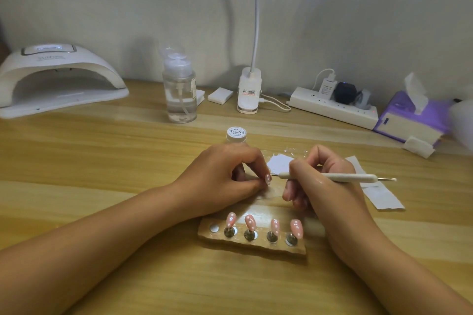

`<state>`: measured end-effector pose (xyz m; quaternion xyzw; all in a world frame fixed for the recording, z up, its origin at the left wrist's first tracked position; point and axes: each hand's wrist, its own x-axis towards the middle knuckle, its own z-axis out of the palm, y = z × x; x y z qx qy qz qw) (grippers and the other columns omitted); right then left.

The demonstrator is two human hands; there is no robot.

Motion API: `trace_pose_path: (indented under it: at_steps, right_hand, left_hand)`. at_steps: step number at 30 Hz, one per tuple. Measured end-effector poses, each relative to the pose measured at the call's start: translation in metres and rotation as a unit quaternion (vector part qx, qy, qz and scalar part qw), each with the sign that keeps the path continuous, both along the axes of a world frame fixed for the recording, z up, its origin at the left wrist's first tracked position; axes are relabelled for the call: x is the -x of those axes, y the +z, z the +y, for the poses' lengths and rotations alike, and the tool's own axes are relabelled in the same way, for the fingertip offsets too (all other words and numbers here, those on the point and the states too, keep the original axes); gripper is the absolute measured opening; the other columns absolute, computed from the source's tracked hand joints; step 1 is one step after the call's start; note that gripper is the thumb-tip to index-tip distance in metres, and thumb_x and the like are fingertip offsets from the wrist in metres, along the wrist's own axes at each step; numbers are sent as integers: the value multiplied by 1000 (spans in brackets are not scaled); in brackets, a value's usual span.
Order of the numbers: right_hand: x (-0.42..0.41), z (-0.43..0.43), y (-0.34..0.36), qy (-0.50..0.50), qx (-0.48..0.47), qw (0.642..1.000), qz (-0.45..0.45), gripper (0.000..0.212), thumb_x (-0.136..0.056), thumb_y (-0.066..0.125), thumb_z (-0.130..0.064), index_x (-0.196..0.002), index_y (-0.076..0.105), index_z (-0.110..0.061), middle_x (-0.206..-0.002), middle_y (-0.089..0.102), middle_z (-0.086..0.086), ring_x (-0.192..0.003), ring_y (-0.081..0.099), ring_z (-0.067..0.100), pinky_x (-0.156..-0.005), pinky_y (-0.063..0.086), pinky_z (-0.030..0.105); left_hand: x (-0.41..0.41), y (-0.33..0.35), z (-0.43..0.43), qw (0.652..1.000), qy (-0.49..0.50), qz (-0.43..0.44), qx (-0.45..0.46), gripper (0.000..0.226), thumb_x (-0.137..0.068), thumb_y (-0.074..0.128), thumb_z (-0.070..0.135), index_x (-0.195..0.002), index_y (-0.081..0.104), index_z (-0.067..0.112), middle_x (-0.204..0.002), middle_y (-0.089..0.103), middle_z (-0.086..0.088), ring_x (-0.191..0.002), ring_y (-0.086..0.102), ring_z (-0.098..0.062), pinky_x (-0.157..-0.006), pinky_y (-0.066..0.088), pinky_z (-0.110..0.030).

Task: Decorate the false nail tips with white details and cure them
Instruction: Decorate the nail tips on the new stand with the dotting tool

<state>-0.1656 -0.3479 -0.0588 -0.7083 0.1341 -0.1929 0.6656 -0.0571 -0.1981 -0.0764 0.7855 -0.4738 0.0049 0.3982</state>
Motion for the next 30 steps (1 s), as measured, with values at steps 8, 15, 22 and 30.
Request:
trace_pose_path:
  at_steps: [8, 15, 22, 30]
  right_hand:
    - [0, 0, -1, 14, 20, 1000, 8, 20, -81, 61, -14, -72, 44, -8, -55, 65, 14, -45, 51, 14, -44, 43, 21]
    - [1, 0, -2, 19, 22, 1000, 11, 19, -81, 61, -13, -73, 45, -6, -54, 65, 14, -45, 52, 13, -42, 42, 21]
    - [0, -1, -2, 0, 15, 1000, 4, 22, -83, 59, -7, -69, 43, -11, -52, 64, 13, -43, 49, 13, -42, 41, 19]
    - [-1, 0, -2, -6, 12, 1000, 9, 20, -78, 56, -4, -65, 41, -10, -47, 58, 15, -37, 43, 12, -38, 36, 18]
  left_hand:
    - [0, 0, 1, 1000, 0, -7, 0, 14, -79, 79, 14, -82, 71, 26, -79, 59, 15, -59, 59, -12, -60, 42, -19]
    - [1, 1, 1, 1000, -1, -4, 0, 13, -80, 79, 14, -82, 71, 25, -78, 58, 20, -59, 59, -12, -60, 42, -19]
    - [2, 1, 0, 1000, 4, -7, -3, 15, -79, 80, 14, -80, 71, 26, -77, 58, 16, -59, 58, -9, -61, 39, -16]
    - [1, 1, 0, 1000, 3, -2, -3, 13, -79, 80, 14, -82, 72, 24, -77, 58, 17, -60, 59, -10, -61, 40, -17]
